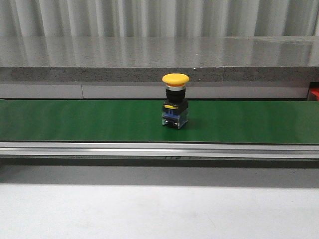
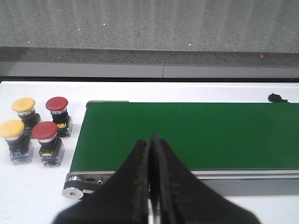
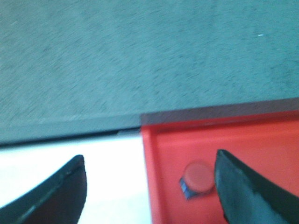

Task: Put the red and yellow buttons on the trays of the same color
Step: 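Grasp the yellow button on the belt with the right gripper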

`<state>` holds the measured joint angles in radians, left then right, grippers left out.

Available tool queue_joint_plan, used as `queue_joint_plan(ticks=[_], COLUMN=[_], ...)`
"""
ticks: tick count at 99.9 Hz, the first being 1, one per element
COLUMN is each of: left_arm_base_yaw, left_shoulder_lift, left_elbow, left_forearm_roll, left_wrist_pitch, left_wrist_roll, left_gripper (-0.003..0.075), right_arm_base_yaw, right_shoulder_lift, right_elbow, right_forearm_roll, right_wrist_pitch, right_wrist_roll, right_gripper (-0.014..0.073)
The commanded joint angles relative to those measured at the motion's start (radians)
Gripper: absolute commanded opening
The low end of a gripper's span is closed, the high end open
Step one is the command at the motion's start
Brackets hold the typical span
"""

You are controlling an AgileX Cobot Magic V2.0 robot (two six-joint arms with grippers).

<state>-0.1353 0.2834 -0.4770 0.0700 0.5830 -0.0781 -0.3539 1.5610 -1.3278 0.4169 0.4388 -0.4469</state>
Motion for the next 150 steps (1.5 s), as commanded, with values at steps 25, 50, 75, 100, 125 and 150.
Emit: queue_joint_plan(ticks=[25,50,75,100,125,150], left_arm_base_yaw=[-0.006,-0.006,-0.006,-0.006,-0.006,-0.006], left_shoulder_lift=[0.008,0.008,0.008,0.008,0.008,0.008], left_elbow=[-0.029,-0.029,-0.029,-0.029,-0.029,-0.029], left_forearm_roll=[-0.006,-0.006,-0.006,-0.006,-0.006,-0.006], left_wrist_pitch=[-0.084,-0.084,-0.084,-0.084,-0.084,-0.084], left_wrist_roll=[-0.006,-0.006,-0.006,-0.006,-0.006,-0.006], left_gripper=[-0.0020,-0.0020,-0.0020,-0.0020,-0.0020,-0.0020], right_arm_base_yaw=[0.188,0.415,0.553,0.631,0.668,0.667], right_shoulder_lift=[-0.305,-0.273,-0.184,-0.085,0.001,-0.008], right_elbow=[0.238,0.248,0.248,0.246,0.246,0.246], right_forearm_roll=[0.009,0.009,0.011,0.013,0.013,0.013], right_wrist_pitch=[0.192,0.390,0.287,0.125,0.014,0.036], right_wrist_roll=[-0.106,-0.213,-0.214,-0.215,-0.215,-0.204], right_gripper=[0.0563,0.0563,0.0563,0.0563,0.0500,0.0092])
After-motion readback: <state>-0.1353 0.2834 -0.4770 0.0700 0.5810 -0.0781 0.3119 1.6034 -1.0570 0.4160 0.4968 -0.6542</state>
